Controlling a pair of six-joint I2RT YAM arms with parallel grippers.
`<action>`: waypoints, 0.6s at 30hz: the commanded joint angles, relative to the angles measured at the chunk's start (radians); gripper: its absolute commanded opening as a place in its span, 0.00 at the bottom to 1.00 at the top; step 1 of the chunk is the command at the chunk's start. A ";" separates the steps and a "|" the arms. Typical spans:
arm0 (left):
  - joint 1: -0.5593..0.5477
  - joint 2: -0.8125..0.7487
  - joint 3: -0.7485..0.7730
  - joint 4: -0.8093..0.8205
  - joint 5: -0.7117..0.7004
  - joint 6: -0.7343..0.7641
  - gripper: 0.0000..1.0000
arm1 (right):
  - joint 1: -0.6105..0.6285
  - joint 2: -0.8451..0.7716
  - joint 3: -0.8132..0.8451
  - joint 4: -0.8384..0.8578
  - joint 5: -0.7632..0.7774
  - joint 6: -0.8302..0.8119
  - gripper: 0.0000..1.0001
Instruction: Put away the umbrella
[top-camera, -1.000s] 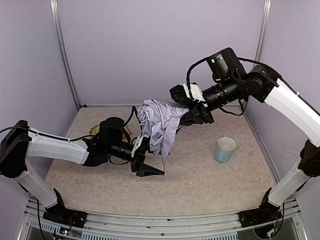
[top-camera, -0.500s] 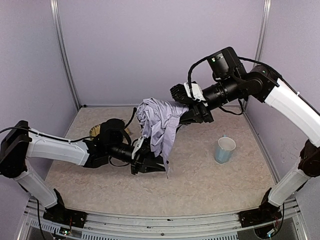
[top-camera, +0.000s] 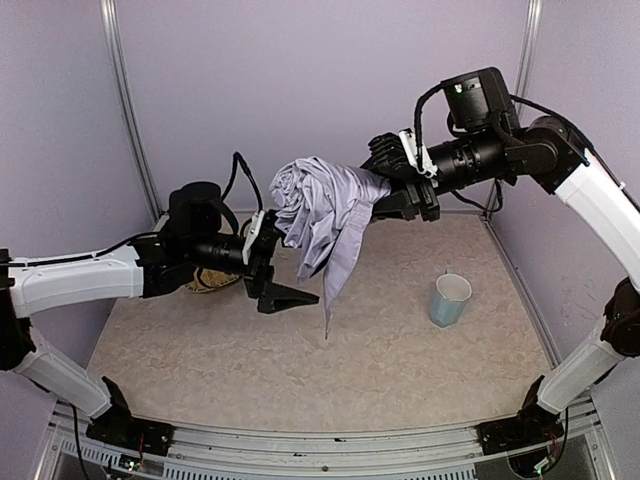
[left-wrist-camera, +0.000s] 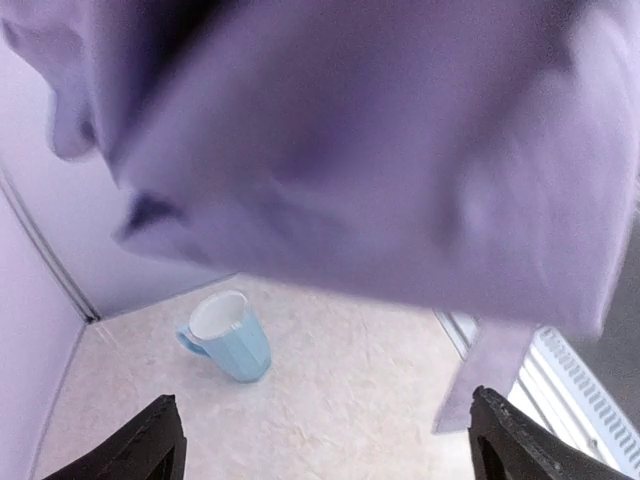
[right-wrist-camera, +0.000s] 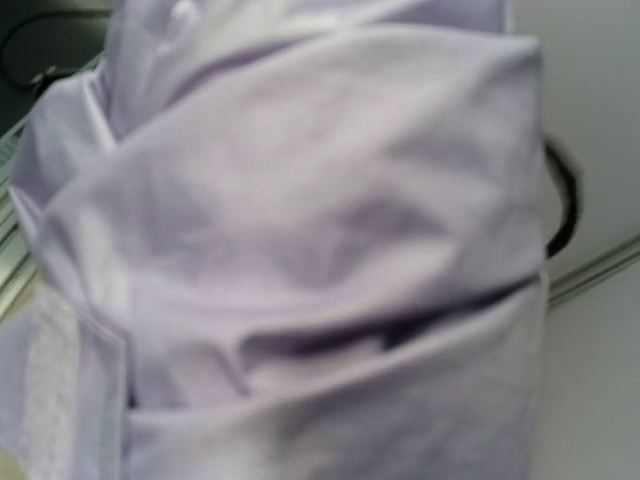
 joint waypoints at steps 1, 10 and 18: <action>0.000 -0.165 0.220 -0.291 -0.176 0.123 0.99 | 0.014 -0.040 0.106 0.116 -0.032 -0.050 0.00; -0.005 -0.382 -0.045 0.398 -0.261 -0.242 0.98 | 0.021 -0.028 0.118 0.172 -0.002 -0.066 0.00; 0.020 -0.257 -0.078 0.258 -0.118 -0.344 0.94 | 0.040 0.008 0.154 0.146 0.020 -0.070 0.00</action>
